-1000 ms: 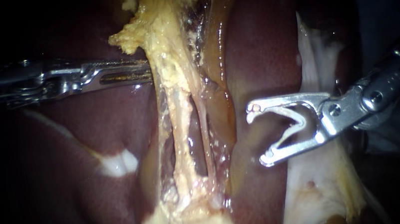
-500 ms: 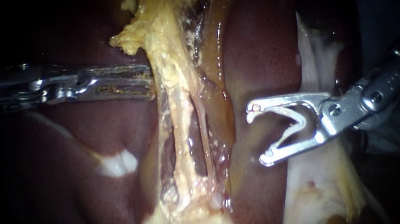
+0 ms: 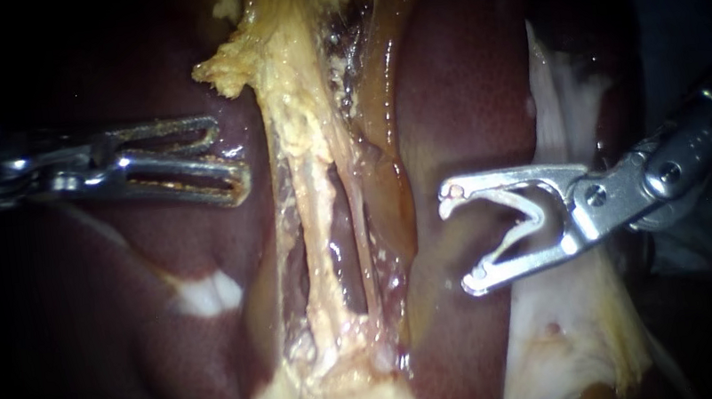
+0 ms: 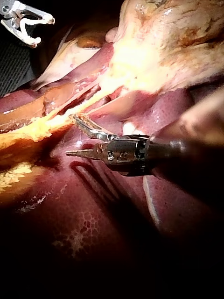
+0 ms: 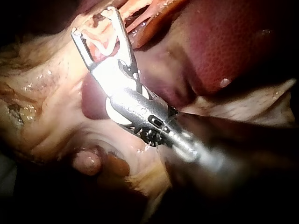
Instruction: Grabbing gallbladder
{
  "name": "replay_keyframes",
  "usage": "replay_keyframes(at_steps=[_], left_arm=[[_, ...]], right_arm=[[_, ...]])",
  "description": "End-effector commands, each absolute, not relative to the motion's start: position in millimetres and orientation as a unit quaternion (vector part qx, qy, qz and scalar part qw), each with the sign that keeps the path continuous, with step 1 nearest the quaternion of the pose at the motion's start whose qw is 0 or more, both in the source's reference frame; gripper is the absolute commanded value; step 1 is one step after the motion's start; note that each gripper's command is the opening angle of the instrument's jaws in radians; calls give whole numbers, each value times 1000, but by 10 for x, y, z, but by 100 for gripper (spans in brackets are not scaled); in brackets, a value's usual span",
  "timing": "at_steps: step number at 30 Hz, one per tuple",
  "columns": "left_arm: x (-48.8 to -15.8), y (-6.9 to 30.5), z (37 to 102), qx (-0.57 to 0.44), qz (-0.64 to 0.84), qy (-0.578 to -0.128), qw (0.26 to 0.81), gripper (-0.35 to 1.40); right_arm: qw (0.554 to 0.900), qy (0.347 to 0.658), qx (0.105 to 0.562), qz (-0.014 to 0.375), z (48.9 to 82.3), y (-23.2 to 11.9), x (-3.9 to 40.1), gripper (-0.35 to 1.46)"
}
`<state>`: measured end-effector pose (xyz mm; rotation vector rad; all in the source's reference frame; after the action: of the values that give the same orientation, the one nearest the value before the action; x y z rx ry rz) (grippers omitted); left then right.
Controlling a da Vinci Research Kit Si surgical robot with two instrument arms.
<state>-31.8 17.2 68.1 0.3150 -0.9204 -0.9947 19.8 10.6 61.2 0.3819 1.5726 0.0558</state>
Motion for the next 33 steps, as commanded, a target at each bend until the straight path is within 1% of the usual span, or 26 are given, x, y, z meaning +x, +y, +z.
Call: replay_keyframes(at_steps=[1, 6, 10, 15, 29, 33], left_arm=[[-318, 177, 675, 140, -459, -433, 763, 57], [-321, 190, 656, 127, -464, -457, 748, 67], [-327, 196, 647, 123, -468, -467, 740, 76], [-337, 199, 643, 120, -471, -474, 735, 81], [-358, 207, 652, 120, -472, -473, 734, 81], [-360, 210, 657, 120, -473, -473, 734, 78]], right_arm=[[690, 703, 171, 25, 612, 106, 198, 45], [690, 703, 171, 25, 612, 106, 198, 45], [690, 703, 171, 25, 612, 106, 198, 45], [690, 703, 171, 25, 612, 106, 199, 45], [690, 703, 170, 25, 612, 106, 199, 45], [690, 703, 171, 25, 612, 106, 199, 45]])
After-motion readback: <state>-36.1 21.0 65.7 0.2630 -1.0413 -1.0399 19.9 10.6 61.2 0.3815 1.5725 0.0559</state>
